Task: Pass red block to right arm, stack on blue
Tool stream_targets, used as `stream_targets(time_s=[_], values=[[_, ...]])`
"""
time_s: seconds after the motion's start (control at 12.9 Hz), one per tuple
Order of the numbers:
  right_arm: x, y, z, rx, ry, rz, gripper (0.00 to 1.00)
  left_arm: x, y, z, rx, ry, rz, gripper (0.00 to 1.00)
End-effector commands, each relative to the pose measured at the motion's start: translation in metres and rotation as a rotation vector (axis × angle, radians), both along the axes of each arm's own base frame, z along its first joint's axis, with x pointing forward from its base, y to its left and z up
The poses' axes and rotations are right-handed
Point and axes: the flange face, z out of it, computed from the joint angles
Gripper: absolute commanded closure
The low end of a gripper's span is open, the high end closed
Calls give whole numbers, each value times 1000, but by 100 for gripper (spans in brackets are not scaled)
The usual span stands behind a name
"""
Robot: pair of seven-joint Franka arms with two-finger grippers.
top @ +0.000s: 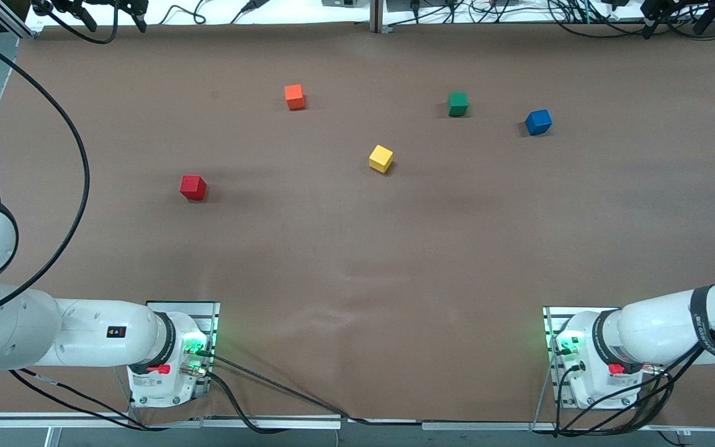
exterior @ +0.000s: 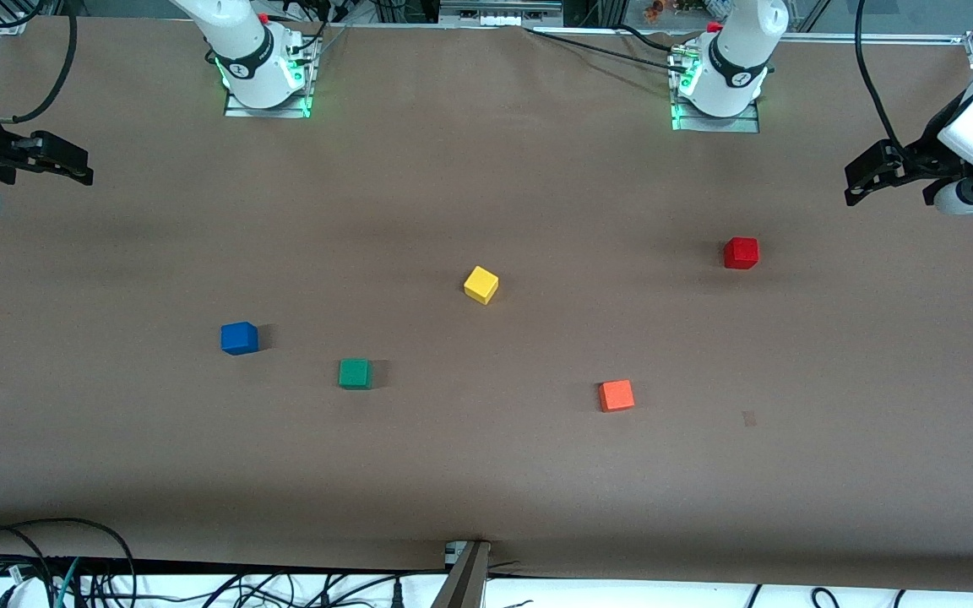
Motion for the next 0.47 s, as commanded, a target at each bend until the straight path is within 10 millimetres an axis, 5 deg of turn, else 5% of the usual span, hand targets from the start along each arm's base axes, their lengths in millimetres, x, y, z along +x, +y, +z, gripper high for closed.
stream_targets(time_s=[0.0, 0.39], values=[[2, 0, 5, 12, -7, -3, 0, -1, -2, 3, -2, -8, -21, 0], [2, 0, 5, 12, -7, -3, 0, -1, -2, 3, -2, -8, -14, 0]])
